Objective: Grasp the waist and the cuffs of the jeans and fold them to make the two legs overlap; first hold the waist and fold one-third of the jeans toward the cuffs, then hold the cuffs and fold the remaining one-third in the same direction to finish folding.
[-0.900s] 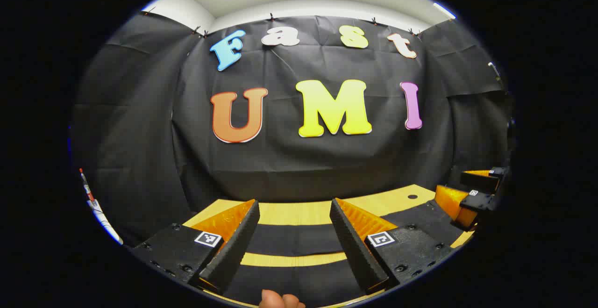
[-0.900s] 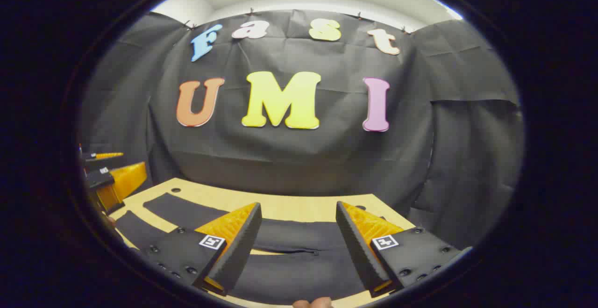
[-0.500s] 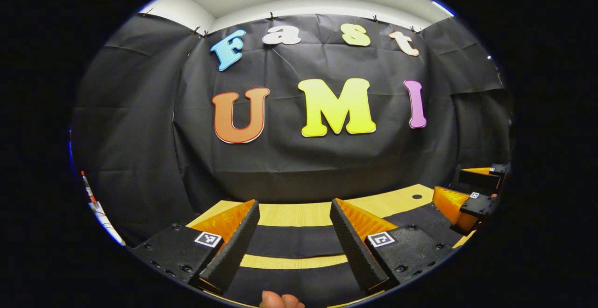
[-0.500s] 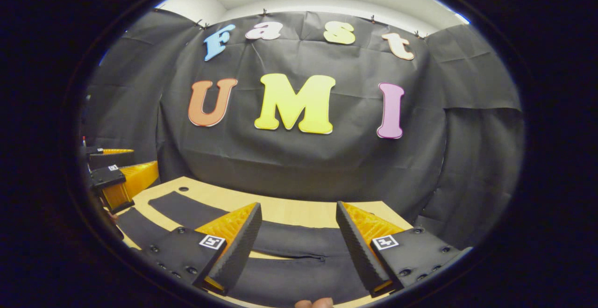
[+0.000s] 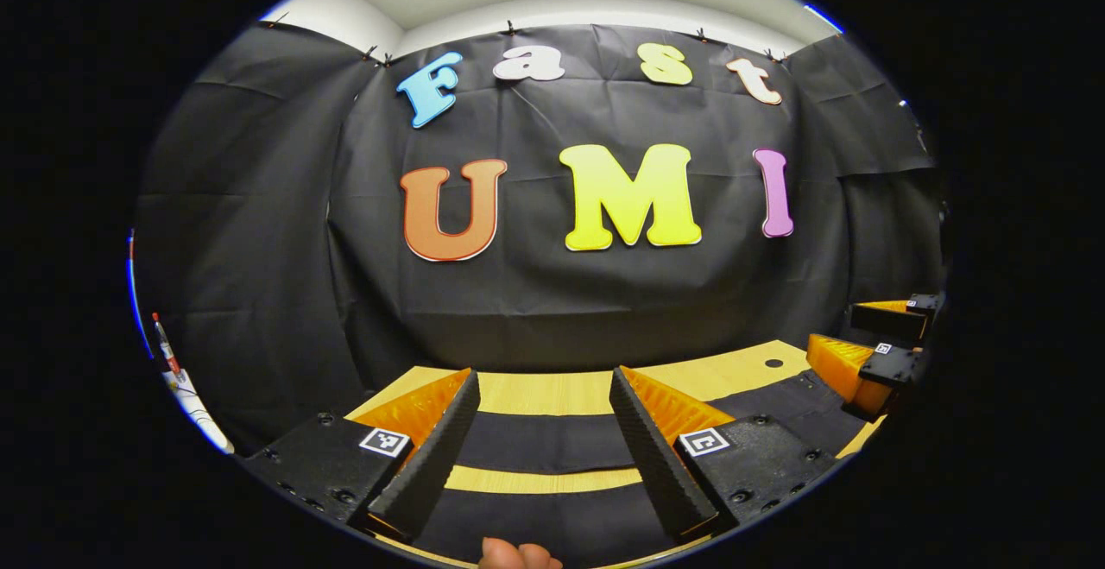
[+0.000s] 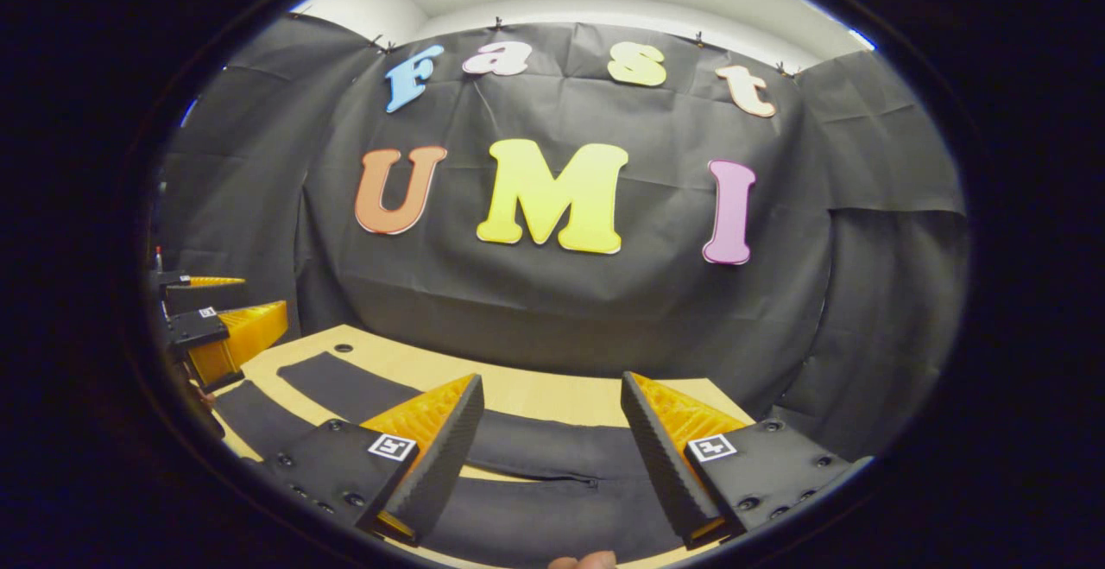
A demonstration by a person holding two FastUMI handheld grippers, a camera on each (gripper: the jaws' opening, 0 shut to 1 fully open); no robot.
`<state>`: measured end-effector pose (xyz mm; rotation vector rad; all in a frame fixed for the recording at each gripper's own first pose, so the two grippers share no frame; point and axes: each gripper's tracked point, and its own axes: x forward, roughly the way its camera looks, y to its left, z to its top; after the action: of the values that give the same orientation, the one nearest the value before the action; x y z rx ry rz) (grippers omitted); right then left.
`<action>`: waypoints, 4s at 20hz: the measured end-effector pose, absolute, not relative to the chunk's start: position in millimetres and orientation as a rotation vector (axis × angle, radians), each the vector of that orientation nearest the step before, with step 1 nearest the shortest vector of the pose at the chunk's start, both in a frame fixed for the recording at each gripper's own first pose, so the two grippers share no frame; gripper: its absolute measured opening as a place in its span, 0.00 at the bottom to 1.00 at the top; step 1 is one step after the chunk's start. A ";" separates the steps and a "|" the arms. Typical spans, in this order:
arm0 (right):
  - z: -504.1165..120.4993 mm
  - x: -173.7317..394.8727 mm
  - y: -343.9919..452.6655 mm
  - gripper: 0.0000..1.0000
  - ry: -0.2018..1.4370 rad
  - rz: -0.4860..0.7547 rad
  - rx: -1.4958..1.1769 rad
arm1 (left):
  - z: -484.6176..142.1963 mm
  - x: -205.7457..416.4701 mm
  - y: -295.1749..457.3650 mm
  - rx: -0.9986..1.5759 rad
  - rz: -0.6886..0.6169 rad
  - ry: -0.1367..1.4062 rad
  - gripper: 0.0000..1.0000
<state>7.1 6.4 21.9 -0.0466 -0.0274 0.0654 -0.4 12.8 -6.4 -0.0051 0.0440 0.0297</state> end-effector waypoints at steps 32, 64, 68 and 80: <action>-35.5 -4.9 -116.6 0.99 0.201 -0.166 0.123 | -247.7 -107.6 199.6 -1.326 0.567 0.770 0.96; -251.7 -3.1 -277.8 0.27 0.799 -0.567 1.112 | -269.9 -92.3 201.8 -1.644 0.650 0.694 0.04; -253.3 -1.0 -276.3 0.00 0.749 -0.535 1.270 | -268.1 -86.2 201.2 -1.673 0.654 0.692 0.04; -165.5 4.5 -284.5 0.00 0.521 -0.296 1.268 | -155.8 -41.5 210.8 -1.761 0.487 0.522 0.03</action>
<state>4.5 -284.5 -165.5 1.2678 0.5209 -0.2961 -41.5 210.8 -155.8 -1.7610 0.5220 0.4869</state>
